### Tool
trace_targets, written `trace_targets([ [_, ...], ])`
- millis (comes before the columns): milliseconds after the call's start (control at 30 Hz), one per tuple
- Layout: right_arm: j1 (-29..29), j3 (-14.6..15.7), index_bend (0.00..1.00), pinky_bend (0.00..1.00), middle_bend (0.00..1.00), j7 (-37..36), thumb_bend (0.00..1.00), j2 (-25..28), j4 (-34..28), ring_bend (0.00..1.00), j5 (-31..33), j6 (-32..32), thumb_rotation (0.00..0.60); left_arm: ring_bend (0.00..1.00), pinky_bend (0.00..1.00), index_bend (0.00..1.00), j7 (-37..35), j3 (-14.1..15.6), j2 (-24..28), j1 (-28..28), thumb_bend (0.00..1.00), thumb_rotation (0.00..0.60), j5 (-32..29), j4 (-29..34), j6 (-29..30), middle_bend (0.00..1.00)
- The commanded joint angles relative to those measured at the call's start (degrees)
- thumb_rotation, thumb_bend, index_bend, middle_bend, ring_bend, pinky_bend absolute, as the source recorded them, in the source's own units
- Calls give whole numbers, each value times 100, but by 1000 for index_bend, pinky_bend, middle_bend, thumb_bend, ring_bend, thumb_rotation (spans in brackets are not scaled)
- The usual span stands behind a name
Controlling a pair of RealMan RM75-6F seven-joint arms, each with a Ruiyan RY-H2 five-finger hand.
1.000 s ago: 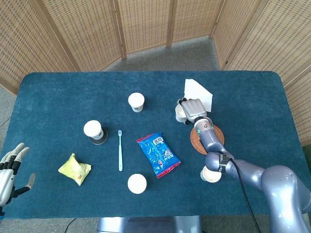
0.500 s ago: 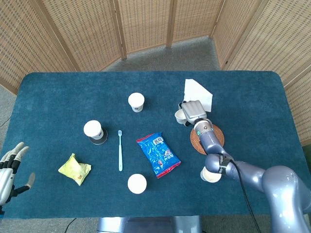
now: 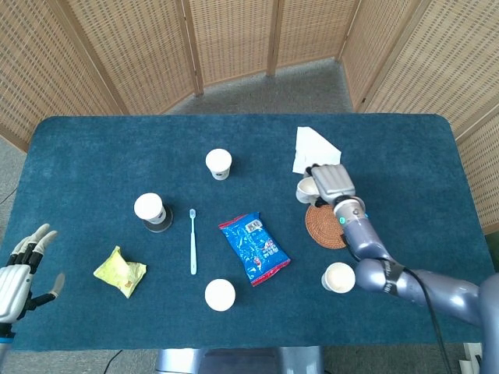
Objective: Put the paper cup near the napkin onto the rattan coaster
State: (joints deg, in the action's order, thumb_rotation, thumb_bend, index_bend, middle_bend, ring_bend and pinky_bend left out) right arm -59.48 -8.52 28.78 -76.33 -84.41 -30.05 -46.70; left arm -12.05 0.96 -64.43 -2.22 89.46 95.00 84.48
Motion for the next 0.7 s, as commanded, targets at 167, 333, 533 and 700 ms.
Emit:
trace_targets([
  [167, 498, 307, 336, 581, 296, 104, 390, 647, -886, 309, -134, -688, 600, 0, 0, 15, -91, 17, -15, -66, 499, 586, 49, -17, -64, 0],
  [333, 723, 456, 336, 569, 294, 76, 390, 720, -1089, 306, -204, -798, 600, 0, 0, 16, -77, 23, -41, -112, 499, 587, 99, 5, -85, 0],
  [533, 865, 591, 336, 568, 290, 32, 391, 566, -955, 290, -235, -628, 600, 0, 0, 15, -71, 52, -47, -141, 498, 584, 147, 27, -97, 0],
  [700, 876, 587, 328, 565, 289, 88, 390, 486, -942, 289, -235, -606, 600, 0, 0, 15, -93, 75, -2, -113, 498, 585, 142, 58, -48, 0],
])
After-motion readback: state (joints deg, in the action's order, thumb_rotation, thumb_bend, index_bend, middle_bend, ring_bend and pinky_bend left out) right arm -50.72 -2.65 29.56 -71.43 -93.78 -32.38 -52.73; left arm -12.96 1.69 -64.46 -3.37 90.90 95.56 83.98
